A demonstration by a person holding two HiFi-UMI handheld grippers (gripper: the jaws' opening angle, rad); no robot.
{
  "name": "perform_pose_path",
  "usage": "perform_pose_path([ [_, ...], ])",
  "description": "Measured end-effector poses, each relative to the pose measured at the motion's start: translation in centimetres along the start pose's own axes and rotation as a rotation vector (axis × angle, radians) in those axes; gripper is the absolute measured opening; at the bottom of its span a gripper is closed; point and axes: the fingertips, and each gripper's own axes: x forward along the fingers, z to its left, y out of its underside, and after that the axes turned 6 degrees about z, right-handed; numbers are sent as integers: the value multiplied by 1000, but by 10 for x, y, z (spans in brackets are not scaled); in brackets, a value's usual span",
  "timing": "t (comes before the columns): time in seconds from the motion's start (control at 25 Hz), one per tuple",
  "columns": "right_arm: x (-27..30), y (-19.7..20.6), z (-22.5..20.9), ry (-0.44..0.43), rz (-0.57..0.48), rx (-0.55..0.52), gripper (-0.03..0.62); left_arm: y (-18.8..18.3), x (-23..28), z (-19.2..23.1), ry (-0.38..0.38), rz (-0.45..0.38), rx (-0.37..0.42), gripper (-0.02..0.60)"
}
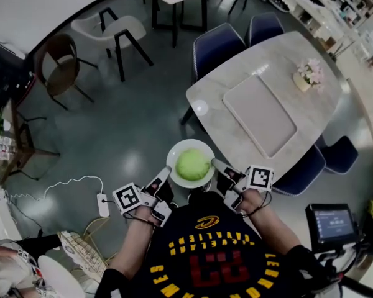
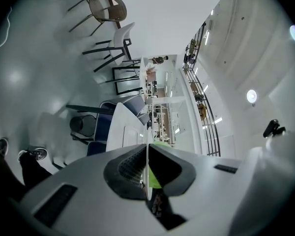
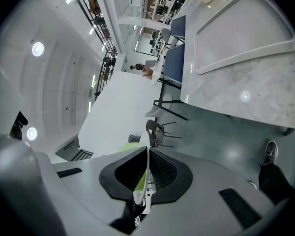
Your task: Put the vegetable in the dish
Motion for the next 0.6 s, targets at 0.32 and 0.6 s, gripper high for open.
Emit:
perform_pose_path([
  [0.32,-21,-23,-15,0,-64,9,18,3,36,-4,-14,59,27,15],
  [0.6,-57,15,-21,21,-49,34,18,53,15,0,-25,56,-8,15],
])
